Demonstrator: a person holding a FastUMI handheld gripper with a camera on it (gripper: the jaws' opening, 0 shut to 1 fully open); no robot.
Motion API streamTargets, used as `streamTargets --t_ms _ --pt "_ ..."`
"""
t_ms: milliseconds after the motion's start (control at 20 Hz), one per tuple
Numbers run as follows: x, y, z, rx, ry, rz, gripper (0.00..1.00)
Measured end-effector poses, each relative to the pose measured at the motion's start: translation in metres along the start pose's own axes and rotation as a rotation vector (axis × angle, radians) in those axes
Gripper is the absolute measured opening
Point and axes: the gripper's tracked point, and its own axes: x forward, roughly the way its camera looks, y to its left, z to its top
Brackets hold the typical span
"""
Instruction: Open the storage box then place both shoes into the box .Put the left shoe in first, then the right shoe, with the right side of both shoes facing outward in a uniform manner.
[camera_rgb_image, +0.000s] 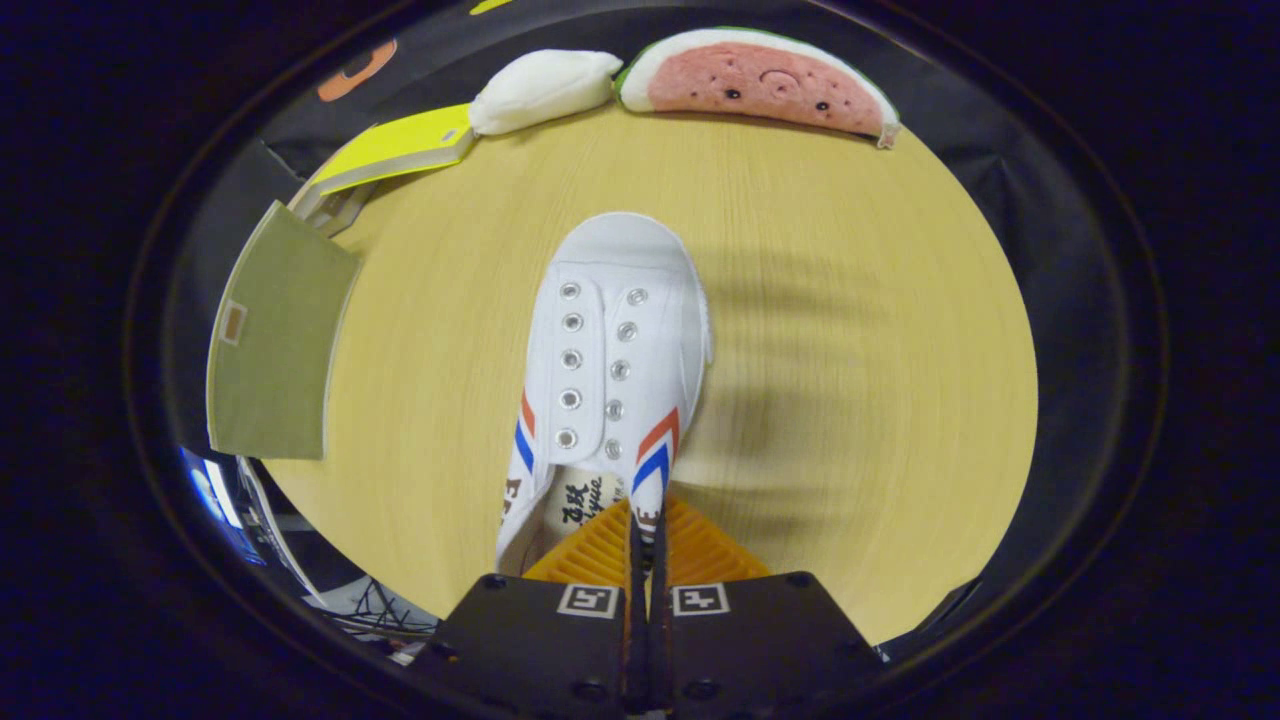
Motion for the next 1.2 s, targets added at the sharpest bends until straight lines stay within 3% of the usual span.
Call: streamTargets --t_ms 400,800,1000,1200 --pt "-0.020 0.006 0.009 0.100 -0.075 0.136 0.06" --pt "-0.009 0.009 0.008 0.109 -0.155 0.158 0.06" --pt "-0.005 0.005 0.010 0.084 -0.206 0.127 0.06" --pt "-0.001 0.008 0.007 0.087 -0.227 0.183 0.06"
